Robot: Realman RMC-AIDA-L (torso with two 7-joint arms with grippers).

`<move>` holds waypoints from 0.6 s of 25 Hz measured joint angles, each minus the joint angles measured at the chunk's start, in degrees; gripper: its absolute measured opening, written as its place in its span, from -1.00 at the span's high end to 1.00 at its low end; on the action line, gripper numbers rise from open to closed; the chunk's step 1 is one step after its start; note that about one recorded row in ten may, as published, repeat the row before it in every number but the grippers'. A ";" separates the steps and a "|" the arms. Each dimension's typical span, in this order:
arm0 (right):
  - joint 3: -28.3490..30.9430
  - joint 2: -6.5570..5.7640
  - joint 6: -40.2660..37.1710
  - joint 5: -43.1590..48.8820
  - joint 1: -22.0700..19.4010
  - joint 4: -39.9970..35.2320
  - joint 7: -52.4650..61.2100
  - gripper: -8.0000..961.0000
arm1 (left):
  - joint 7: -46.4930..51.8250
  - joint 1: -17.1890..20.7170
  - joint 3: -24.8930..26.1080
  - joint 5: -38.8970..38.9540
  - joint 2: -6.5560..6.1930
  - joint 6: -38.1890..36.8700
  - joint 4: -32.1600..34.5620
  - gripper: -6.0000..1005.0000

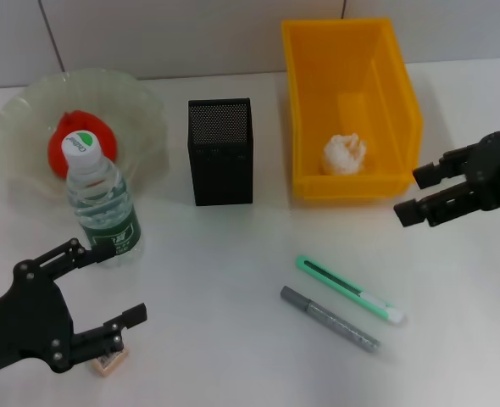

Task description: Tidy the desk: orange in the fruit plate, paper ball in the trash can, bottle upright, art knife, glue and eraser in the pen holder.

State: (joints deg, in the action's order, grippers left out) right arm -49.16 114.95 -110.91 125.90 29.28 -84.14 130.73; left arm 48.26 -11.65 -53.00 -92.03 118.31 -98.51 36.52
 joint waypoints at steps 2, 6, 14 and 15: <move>-5.10 -0.07 -1.15 7.77 3.38 -3.43 5.72 -0.73 | -0.09 0.06 0.00 0.06 0.08 0.02 -0.57 -0.62; -9.27 0.57 -2.02 14.79 6.05 -5.01 10.49 -0.73 | -0.11 0.07 0.00 0.28 0.12 -0.01 -1.25 -0.62; -22.29 4.39 -0.52 27.22 8.05 -5.26 18.01 -0.73 | -0.15 -0.69 -0.41 0.42 0.34 0.01 -2.49 -0.62; -24.14 4.43 0.40 27.31 7.82 -5.00 19.24 -0.73 | -0.19 -1.28 -0.43 0.44 0.33 0.12 -3.41 -0.62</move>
State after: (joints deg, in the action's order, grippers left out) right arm -73.30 119.38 -110.52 153.21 37.10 -89.13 149.98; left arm 48.07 -12.93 -53.43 -91.59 118.64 -98.39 33.11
